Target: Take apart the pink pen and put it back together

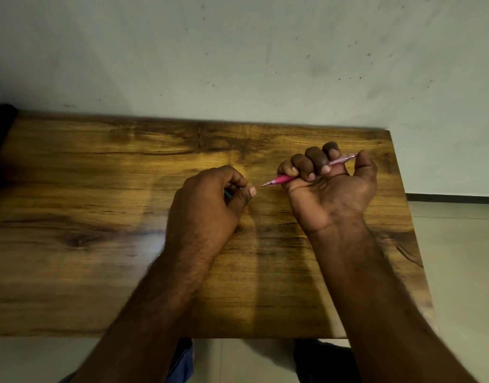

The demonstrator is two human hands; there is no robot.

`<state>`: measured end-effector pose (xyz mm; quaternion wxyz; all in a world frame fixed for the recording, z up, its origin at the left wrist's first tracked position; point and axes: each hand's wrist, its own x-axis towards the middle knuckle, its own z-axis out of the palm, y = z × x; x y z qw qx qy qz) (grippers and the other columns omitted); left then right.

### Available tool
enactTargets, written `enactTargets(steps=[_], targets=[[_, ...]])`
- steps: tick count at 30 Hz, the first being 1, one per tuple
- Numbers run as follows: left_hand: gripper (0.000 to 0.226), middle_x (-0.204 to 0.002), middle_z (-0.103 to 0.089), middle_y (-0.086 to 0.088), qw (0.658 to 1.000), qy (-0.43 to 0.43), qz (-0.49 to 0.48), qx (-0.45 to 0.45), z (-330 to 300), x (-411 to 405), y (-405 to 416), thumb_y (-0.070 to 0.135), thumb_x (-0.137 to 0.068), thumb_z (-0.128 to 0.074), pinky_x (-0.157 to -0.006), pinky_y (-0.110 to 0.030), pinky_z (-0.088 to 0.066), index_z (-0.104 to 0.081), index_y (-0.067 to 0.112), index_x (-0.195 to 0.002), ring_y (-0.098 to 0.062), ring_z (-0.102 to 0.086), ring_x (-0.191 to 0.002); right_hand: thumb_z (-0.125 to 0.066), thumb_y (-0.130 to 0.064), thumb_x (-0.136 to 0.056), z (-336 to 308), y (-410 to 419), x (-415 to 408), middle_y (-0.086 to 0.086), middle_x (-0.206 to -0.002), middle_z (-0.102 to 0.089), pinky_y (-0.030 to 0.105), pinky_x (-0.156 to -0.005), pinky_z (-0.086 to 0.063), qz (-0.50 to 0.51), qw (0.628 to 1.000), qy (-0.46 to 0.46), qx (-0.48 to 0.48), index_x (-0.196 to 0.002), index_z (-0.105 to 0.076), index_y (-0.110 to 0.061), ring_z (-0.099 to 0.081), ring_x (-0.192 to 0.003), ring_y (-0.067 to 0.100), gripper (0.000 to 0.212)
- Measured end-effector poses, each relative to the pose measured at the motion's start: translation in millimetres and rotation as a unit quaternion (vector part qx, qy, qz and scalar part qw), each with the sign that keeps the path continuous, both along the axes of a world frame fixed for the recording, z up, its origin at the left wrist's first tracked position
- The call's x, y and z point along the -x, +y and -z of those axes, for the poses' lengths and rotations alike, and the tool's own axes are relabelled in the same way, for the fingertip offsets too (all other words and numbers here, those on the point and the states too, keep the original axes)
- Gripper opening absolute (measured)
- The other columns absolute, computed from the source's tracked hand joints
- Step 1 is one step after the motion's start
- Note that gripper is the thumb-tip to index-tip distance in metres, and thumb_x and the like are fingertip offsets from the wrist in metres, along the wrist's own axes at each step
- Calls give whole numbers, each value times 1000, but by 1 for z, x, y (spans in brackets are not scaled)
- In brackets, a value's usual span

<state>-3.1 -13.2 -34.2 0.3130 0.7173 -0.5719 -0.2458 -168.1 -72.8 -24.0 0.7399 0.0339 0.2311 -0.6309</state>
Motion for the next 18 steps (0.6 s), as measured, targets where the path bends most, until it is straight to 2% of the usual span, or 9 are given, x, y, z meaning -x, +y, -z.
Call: enactTargets(steps=[3, 18], targets=[[13, -79, -70, 18, 1000, -2, 0, -4, 0, -1, 0, 42, -86, -80, -67, -28, -56, -75, 31, -93, 3, -63, -70, -28, -50, -97, -1, -1, 2, -2, -54, -29, 31, -61, -30, 11, 1000, 5, 5, -68, -42, -17, -23, -52, 16, 47], [9, -79, -68, 21, 1000, -2, 1, -16, -1, 1, 0, 38, -87, -81, -66, -22, -52, -74, 35, -91, 6, -62, -73, -30, -49, -95, 0, -3, 3, -1, -55, -31, 32, -63, -30, 1, 1000, 6, 4, -67, -47, -15, -25, -53, 17, 47]])
